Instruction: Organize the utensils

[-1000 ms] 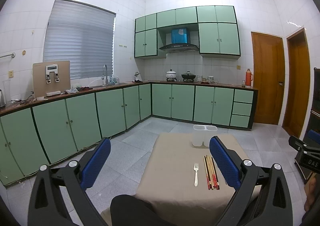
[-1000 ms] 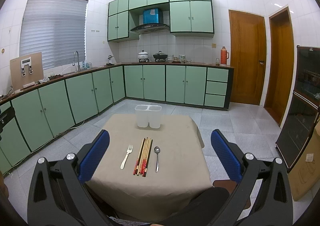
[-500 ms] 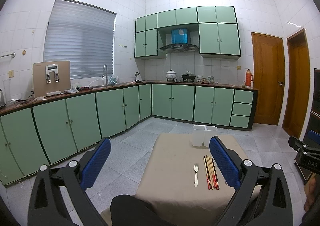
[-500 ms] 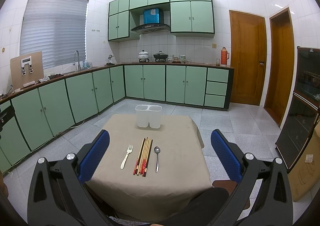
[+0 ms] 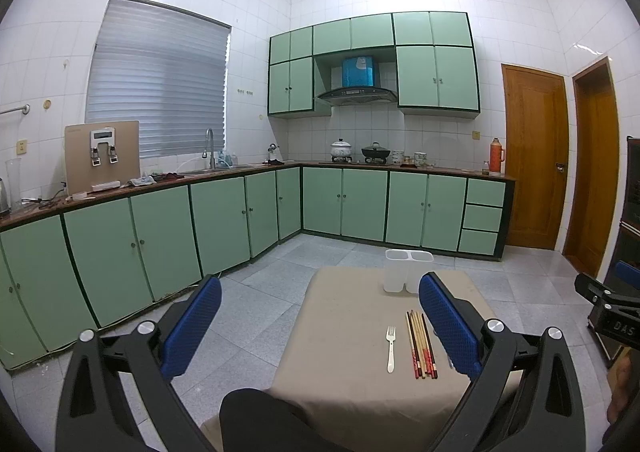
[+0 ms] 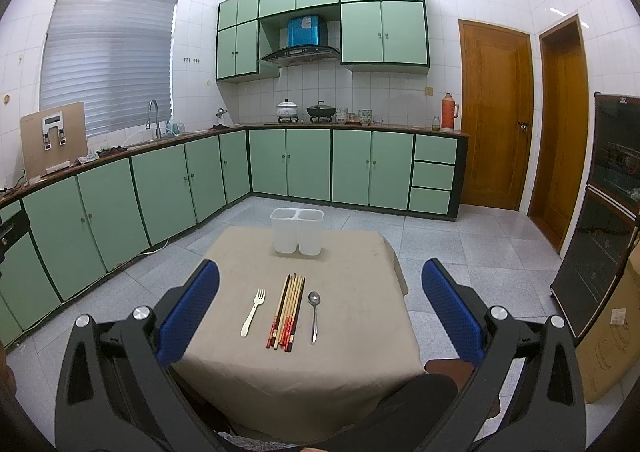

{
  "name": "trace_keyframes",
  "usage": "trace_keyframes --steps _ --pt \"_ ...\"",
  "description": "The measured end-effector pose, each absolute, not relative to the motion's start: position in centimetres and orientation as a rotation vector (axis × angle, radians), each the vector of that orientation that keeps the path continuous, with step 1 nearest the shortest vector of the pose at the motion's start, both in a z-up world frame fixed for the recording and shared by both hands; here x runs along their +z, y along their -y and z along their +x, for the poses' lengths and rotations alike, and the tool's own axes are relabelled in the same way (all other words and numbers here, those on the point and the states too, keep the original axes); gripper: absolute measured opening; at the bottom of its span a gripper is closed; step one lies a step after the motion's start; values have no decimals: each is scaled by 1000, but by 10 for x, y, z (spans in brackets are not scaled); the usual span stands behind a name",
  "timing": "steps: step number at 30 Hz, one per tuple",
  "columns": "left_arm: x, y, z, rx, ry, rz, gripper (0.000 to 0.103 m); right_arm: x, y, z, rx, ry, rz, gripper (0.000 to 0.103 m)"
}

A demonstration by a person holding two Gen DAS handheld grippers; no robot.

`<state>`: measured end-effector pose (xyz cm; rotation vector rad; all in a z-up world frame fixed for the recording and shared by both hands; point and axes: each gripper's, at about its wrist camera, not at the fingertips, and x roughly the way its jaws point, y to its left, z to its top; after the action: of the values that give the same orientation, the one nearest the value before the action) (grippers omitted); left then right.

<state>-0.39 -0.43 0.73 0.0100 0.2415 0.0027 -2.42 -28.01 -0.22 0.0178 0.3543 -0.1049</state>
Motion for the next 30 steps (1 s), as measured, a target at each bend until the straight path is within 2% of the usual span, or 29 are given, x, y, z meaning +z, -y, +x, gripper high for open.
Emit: trace_keyframes --steps 7,14,20,25,30 --pt "6 7 -2 -11 -252 12 97 -4 284 -22 -103 -365 20 98" --pt "-21 10 31 -63 -378 11 97 -14 289 -1 -94 -419 20 98" --pt "-63 15 88 -147 -522 -6 97 -41 302 49 -43 -537 56 98" --pt "-110 28 162 -256 -721 -23 97 -83 311 113 0 -681 90 98" --pt "-146 39 220 -294 -816 -35 97 -127 319 177 1 -805 125 98"
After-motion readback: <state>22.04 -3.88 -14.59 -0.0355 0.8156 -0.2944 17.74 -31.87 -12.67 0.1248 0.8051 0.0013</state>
